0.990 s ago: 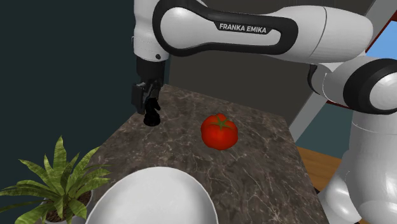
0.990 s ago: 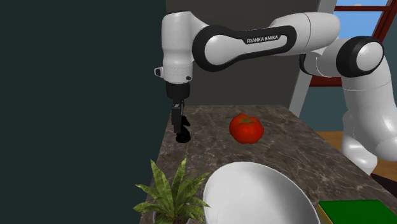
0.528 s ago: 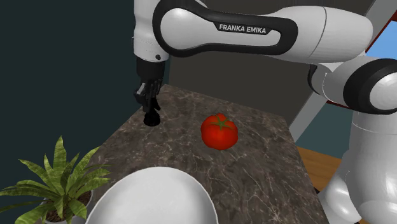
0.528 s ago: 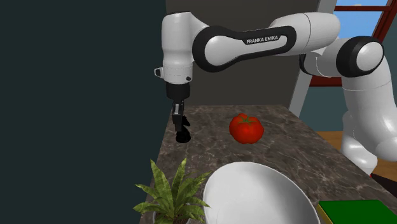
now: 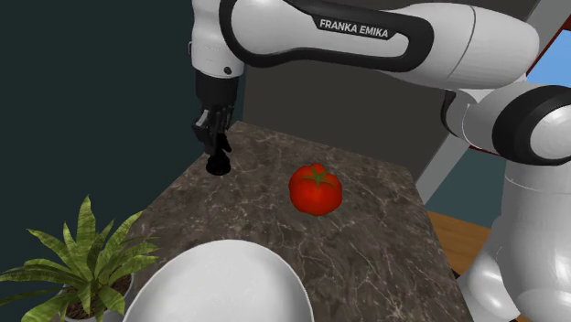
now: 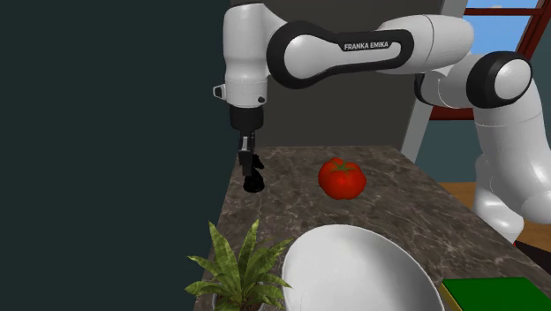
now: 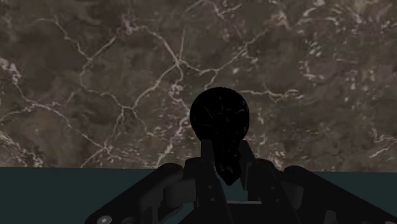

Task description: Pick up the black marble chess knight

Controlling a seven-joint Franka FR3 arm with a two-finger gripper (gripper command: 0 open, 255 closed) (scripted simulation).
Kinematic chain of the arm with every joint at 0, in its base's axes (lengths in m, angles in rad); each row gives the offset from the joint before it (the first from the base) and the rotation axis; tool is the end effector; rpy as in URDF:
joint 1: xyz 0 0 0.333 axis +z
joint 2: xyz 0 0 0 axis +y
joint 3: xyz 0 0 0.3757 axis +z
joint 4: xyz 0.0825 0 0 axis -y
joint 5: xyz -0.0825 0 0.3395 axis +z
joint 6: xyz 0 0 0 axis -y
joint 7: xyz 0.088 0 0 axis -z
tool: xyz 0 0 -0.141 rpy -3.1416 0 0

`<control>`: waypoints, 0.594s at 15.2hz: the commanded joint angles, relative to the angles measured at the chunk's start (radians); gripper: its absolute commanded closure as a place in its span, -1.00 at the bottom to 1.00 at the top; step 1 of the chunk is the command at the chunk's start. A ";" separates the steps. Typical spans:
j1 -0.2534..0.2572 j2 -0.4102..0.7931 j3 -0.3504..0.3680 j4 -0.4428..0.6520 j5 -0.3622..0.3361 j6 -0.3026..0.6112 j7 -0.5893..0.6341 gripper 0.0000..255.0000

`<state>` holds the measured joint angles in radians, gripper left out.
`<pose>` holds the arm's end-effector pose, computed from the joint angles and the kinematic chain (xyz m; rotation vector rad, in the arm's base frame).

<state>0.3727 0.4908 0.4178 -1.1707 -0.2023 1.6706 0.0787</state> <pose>0.5448 0.4079 0.5548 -2.9523 -1.0415 -0.0727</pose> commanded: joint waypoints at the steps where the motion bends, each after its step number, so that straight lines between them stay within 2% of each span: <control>1: 0.006 0.010 -0.001 0.045 -0.003 -0.035 -0.003 1.00; 9: 0.049 0.070 -0.006 0.255 -0.023 -0.183 -0.010 1.00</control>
<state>0.4154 0.5513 0.4126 -0.9459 -0.2223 1.5085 0.0695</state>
